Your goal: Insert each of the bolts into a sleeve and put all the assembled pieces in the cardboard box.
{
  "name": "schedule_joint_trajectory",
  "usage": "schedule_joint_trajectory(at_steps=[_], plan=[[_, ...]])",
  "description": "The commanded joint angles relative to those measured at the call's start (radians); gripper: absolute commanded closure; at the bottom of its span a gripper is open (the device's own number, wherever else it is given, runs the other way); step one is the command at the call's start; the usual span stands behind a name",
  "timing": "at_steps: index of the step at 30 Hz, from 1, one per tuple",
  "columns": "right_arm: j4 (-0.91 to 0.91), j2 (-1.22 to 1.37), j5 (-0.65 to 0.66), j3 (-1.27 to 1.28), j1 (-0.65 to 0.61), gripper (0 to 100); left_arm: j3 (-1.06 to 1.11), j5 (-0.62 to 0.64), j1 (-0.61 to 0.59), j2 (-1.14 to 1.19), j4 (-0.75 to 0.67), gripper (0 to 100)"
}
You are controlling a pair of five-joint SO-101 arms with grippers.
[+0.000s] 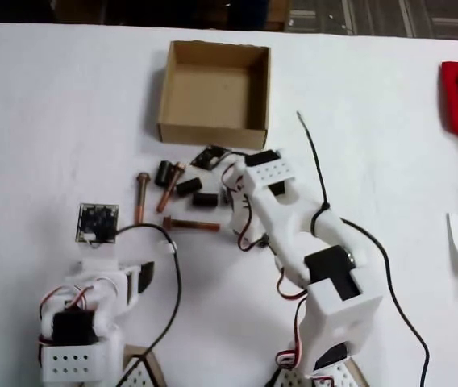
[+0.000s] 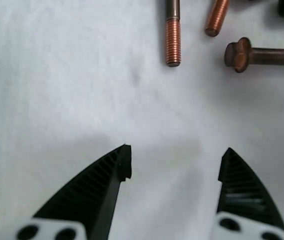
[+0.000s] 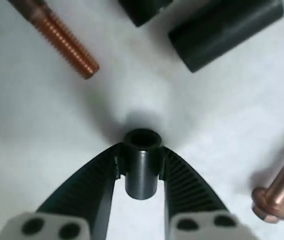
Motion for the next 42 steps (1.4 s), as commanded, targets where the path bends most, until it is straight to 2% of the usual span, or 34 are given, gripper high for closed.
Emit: schedule_joint_trajectory(at_steps=[1, 6, 11, 22, 24, 29, 38, 42], plan=[[0.007, 0.002, -0.014, 0.015, -0.025, 96.1, 0.018, 0.008, -0.009, -0.020, 0.003, 70], [0.016, 0.002, -0.020, 0.020, -0.042, 94.5, 0.018, 0.008, -0.009, -0.020, 0.003, 70], [0.042, 0.002, -0.020, 0.020, -0.041, 83.7, 0.018, 0.008, -0.009, -0.020, 0.003, 70], [0.035, 0.004, -0.014, 0.038, -0.035, 83.7, 0.018, 0.008, -0.009, -0.020, 0.003, 70], [0.035, 0.005, -0.014, 0.046, -0.036, 85.4, 0.018, 0.008, -0.009, -0.020, 0.003, 70], [0.036, 0.004, -0.014, 0.057, -0.024, 96.9, 0.018, 0.008, -0.009, -0.020, 0.003, 70], [0.005, -0.008, -0.014, 0.061, 0.002, 97.8, 0.018, 0.008, -0.009, -0.020, 0.003, 70], [0.012, -0.110, -0.021, 0.051, 0.002, 97.8, 0.018, 0.008, -0.009, -0.020, 0.003, 70]])
